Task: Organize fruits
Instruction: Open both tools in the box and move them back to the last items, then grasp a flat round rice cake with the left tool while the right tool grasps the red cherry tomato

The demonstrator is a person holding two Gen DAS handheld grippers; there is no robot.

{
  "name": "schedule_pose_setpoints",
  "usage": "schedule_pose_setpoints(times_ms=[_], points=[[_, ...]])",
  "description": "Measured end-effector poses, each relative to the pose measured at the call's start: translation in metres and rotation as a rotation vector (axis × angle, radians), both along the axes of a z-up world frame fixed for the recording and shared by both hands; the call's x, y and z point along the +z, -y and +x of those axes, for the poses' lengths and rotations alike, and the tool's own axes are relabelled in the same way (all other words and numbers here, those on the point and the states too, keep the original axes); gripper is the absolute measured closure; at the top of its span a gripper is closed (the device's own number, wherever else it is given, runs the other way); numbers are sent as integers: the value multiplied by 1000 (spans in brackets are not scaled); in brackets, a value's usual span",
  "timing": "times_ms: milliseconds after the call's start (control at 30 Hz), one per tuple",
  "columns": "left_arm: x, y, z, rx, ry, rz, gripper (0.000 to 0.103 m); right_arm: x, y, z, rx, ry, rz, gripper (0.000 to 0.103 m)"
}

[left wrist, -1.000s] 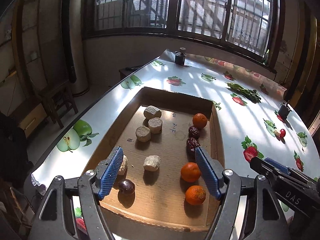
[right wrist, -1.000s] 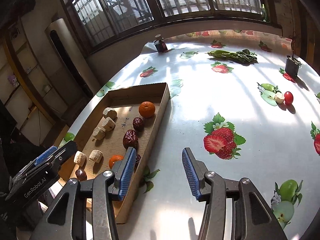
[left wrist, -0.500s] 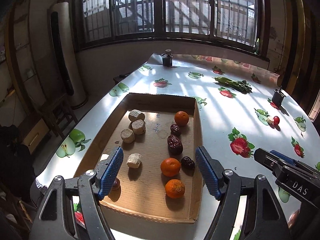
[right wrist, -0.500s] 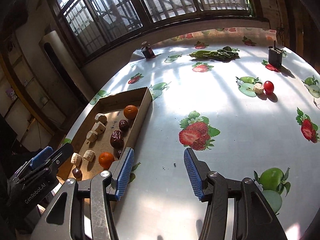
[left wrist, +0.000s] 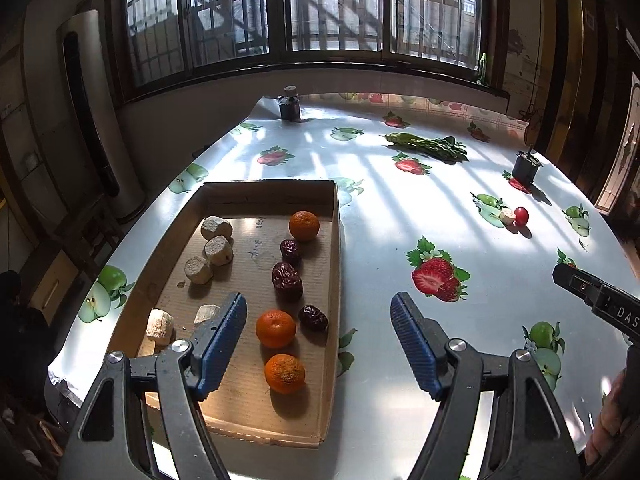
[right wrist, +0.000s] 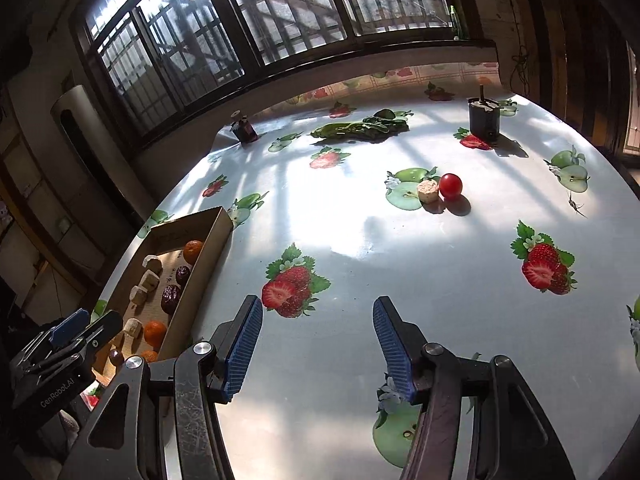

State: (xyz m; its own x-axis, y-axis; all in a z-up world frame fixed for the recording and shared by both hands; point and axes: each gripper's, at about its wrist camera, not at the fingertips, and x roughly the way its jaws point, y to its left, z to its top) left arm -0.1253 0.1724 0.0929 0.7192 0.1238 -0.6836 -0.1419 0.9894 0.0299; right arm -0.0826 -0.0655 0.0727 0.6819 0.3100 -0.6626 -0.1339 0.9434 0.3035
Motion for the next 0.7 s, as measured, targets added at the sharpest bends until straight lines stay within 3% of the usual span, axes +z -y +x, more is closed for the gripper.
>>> schedule_pose_setpoints(times_ms=[300,533,600,700], points=[[-14,28,23,-73,-56,-16,29,0,84,39,-148,-67,-86,39],[-22,45,33,-115,-85,-20,29,-13,89,110,-188,-90,-61,40],[-22,49,34,-127,-91,-20,29,-19,87,132,-216,-92,-58,51],[-24,54,37,-139,-98,-12,29,-28,80,164,-229,-101,-72,52]])
